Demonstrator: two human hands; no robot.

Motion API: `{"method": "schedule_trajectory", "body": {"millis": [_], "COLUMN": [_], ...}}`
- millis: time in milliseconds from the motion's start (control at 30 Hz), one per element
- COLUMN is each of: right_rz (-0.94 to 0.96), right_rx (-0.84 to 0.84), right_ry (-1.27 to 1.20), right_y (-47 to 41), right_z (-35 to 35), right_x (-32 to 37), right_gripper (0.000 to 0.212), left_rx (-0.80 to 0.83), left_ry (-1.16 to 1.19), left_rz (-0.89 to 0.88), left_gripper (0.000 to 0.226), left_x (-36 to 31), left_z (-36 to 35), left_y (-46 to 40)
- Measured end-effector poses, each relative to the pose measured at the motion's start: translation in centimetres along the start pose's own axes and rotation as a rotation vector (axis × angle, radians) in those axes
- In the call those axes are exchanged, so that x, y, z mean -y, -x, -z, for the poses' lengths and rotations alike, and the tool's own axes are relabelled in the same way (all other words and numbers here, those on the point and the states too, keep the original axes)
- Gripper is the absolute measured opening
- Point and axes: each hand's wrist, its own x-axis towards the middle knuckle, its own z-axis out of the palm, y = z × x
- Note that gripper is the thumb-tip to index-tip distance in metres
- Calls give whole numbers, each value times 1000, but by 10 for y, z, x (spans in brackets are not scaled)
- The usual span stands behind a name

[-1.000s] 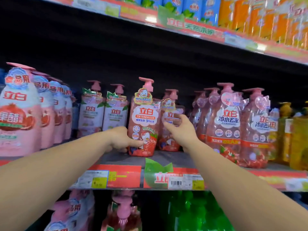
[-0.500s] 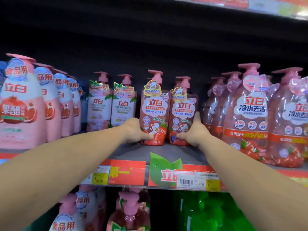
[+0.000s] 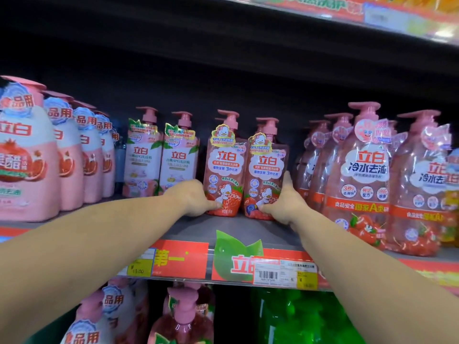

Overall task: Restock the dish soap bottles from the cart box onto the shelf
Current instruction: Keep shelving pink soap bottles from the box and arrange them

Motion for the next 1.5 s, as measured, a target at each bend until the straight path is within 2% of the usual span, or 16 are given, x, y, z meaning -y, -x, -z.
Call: {"method": "schedule_trajectory", "body": {"millis": [67,167,267,333,433,600,700,833,933,1033,1167,1300,1400,1500], "right_rz": [-6,-28,-14,100,289,625,776,939,1050,1119,1169,1133,1120,1065], "right_rx": [-7,-18,-77,-162,-242,-158,-96,32,220,421,652,924,1036,1141], "right_ry": [6,9,72,147,224,281,234,140,96,83,72,49,36,31], "right_y": [0,3,12,20,43,106,162,260,339,425,528,602,636,659], "right_z": [-1,-4,-6,-6,-15,-81,-146,-253,-345,-425,-513,-583,-637,-697], "right_x": [-1,2,11,21,49,134,197,287,353,414,473,505,521,539], "right_gripper": [110,107,104,99,88,73,63,51,54,57,59,64,64,68], "left_rx": [-54,-116,-12,-5,-140,-433,-542,-525,-375,-248,-145,-73,-86,-91], "left_ry": [-143,-300,-249,-158,-56,-70,-98,-207,-338,-473,-516,-454,-385,-328], "left_rz": [22,25,-4,-52,-132,-202,-157,47,350,577,811,1101,1258,1323], "left_gripper": [70,74,78,76,70,57,54,60,76,88,92,74,79,81], "left_x": [-4,-6,2,10,35,118,193,334,440,524,604,671,719,767], "left_z": [0,3,11,22,46,78,96,120,143,165,188,193,194,194], "left_y": [4,9,15,24,51,128,201,321,418,514,629,721,761,776]}}
